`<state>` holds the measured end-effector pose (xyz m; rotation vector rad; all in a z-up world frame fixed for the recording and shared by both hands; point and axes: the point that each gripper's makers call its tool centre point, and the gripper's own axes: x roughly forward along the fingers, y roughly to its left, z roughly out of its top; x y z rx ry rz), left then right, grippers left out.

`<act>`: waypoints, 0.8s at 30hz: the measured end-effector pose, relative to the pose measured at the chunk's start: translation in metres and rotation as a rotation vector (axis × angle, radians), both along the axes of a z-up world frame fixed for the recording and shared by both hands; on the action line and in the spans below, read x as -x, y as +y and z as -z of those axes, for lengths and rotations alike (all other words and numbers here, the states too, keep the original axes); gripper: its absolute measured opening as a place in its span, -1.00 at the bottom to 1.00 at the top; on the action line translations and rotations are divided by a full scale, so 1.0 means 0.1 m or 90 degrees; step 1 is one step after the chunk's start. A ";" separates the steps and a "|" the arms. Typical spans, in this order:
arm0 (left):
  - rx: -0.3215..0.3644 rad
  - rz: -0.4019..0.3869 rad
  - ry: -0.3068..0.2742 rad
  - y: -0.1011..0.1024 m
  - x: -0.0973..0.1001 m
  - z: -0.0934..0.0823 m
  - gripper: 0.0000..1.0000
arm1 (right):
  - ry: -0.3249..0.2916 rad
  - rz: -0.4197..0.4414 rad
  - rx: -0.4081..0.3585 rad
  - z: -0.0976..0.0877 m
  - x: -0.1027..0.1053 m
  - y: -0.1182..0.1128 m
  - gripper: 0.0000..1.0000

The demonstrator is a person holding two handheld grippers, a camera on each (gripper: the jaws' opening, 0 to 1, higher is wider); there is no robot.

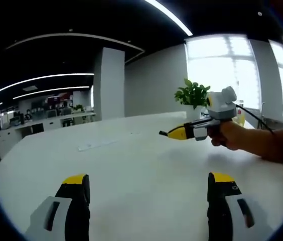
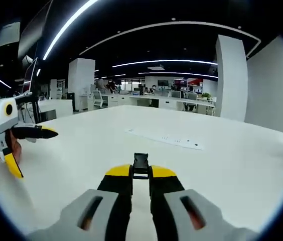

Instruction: Snap the two parts of the plastic buckle together until the buckle closes and remains connected.

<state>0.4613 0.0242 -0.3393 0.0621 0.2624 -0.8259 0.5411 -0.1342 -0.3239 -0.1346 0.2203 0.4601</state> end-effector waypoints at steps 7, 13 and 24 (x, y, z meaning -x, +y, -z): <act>-0.007 0.008 -0.003 -0.02 0.02 0.01 0.99 | 0.002 -0.001 -0.002 0.00 -0.15 0.03 -0.81; -0.007 -0.004 -0.010 0.00 -0.01 -0.02 0.99 | 0.005 0.001 0.001 0.03 -0.26 0.04 -0.81; -0.018 -0.007 -0.013 0.01 0.09 0.01 0.99 | 0.005 0.001 0.007 0.02 -0.51 0.15 -0.81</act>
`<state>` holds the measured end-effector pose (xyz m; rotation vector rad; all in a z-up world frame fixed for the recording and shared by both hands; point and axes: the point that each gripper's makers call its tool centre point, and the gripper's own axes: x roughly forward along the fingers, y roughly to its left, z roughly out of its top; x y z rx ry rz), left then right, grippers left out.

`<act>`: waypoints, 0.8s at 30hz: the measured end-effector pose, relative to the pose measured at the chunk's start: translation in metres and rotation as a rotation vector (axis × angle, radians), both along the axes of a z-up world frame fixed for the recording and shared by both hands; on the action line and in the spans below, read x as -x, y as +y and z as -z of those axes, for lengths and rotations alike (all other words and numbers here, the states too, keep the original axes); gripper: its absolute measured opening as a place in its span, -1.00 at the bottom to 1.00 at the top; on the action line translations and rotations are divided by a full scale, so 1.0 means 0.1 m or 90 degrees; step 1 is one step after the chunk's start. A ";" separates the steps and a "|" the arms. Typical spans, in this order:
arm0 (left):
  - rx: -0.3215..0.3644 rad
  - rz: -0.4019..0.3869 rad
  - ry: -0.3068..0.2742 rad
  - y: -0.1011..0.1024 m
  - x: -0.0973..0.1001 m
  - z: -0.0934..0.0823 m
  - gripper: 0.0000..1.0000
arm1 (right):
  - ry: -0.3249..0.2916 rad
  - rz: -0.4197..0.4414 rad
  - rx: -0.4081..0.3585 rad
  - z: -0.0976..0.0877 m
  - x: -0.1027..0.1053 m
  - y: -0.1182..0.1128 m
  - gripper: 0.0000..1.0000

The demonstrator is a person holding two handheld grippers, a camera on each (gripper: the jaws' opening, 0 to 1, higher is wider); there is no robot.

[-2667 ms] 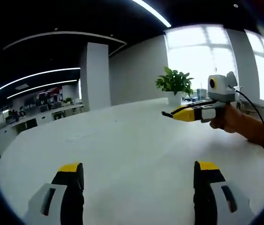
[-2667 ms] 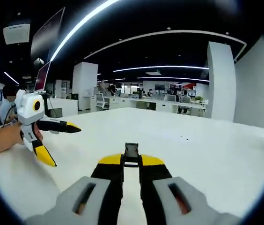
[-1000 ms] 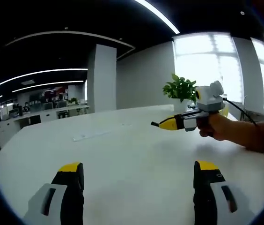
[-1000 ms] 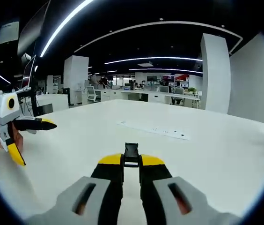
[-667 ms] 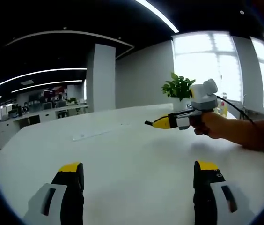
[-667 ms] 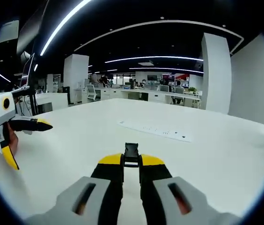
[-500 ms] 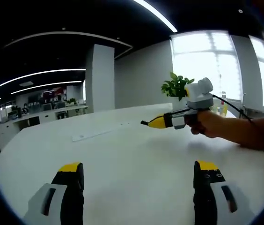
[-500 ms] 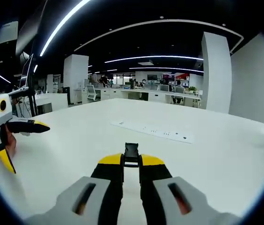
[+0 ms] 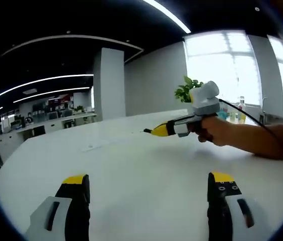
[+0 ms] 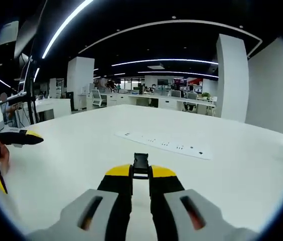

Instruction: Snap the two parts of the plastic buckle together until the buckle closes and remains connected.

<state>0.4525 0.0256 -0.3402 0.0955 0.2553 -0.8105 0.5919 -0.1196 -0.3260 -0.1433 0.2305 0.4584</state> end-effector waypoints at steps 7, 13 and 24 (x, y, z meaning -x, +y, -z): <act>-0.012 0.003 -0.004 0.00 0.03 0.03 0.99 | 0.006 -0.007 0.004 0.04 -0.04 0.11 -0.81; -0.010 0.016 0.011 -0.03 0.04 0.05 0.99 | 0.013 -0.004 0.011 0.09 -0.19 0.15 -0.81; -0.019 0.012 0.005 0.01 -0.03 0.05 0.99 | 0.029 -0.009 0.015 0.15 -0.36 0.30 -0.81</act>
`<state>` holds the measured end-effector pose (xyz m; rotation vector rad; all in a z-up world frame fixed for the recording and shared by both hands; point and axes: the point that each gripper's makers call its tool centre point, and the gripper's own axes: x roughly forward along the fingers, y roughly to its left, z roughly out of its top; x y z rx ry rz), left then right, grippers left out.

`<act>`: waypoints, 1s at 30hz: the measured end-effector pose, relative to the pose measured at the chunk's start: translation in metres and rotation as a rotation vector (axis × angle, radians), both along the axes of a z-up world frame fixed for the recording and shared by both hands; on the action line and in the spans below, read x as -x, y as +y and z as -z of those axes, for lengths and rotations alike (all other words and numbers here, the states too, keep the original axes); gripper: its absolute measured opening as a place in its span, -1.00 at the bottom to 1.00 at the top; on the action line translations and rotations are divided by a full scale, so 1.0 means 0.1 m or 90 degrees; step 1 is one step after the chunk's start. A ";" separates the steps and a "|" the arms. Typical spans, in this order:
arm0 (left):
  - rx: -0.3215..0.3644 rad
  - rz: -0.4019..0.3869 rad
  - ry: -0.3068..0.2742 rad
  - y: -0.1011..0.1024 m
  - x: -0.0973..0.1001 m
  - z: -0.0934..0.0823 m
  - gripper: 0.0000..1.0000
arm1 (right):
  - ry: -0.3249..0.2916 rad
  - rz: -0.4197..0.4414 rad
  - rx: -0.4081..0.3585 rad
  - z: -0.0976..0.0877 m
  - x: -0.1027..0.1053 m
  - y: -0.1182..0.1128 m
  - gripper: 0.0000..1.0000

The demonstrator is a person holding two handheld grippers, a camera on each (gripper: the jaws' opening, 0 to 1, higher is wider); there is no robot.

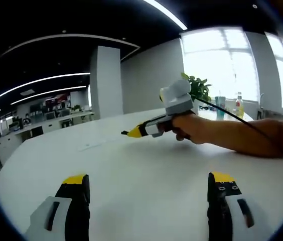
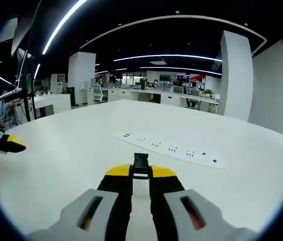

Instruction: Snap the two parts of the plastic buckle together until the buckle closes and remains connected.

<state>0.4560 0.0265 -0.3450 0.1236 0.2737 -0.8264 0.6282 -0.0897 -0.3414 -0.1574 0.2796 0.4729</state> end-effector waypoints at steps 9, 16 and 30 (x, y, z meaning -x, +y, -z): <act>0.005 -0.008 -0.010 0.02 0.00 -0.04 0.99 | 0.007 0.004 0.005 0.03 -0.14 0.00 -0.81; 0.001 -0.003 -0.011 0.00 0.01 -0.04 0.99 | 0.010 0.007 0.022 0.08 -0.24 -0.01 -0.81; -0.007 0.008 -0.010 -0.04 0.01 -0.01 0.99 | 0.057 0.002 0.033 0.26 -0.27 0.11 -0.81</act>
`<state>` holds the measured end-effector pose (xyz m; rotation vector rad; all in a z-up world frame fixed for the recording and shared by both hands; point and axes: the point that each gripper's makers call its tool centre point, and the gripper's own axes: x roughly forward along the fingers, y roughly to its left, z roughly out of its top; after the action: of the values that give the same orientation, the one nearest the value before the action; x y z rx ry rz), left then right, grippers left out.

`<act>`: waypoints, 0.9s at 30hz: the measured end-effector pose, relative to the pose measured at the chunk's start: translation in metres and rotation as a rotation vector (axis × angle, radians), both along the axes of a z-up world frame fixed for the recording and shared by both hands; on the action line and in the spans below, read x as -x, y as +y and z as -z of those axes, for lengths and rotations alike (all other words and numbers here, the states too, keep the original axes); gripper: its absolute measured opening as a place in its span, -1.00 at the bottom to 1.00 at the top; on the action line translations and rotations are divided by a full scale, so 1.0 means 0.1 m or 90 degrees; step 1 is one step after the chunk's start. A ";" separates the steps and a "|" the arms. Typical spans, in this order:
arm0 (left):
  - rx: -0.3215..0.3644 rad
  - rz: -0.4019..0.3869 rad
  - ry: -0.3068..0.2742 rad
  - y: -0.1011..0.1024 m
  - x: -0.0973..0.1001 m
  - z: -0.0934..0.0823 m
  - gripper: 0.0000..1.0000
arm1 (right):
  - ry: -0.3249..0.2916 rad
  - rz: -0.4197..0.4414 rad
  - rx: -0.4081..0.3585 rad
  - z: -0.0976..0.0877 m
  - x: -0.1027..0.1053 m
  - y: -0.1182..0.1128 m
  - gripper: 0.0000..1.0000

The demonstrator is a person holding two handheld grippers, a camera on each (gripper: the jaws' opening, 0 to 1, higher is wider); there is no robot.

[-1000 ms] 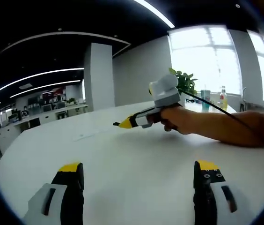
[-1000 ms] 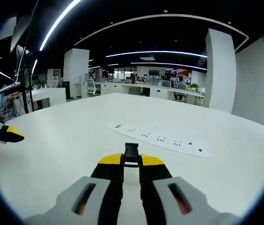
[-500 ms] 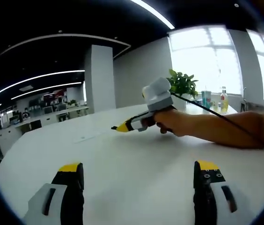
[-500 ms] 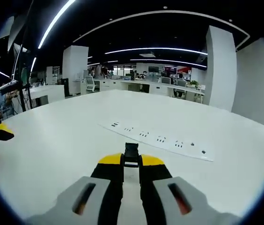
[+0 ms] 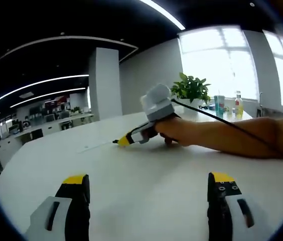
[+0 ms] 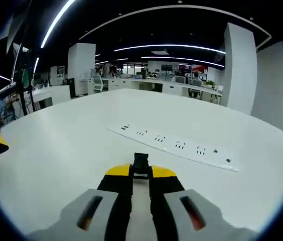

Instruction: Snap the two parts of the plastic buckle together until the buckle closes and remains connected.

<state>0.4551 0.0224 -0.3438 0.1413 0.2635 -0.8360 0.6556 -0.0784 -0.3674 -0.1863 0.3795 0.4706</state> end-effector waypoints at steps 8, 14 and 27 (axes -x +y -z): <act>-0.010 0.007 -0.001 -0.02 0.01 0.03 0.99 | 0.012 0.011 0.026 0.05 0.04 0.00 -0.81; -0.006 0.001 -0.009 -0.01 0.00 0.00 0.99 | 0.012 0.010 0.028 0.06 0.01 0.00 -0.81; -0.008 -0.003 -0.014 -0.01 0.00 0.00 0.99 | 0.013 0.005 0.046 0.06 0.00 0.02 -0.80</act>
<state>0.4555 0.0218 -0.3441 0.1612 0.2488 -0.8274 0.6557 -0.0763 -0.3733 -0.2499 0.4169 0.4513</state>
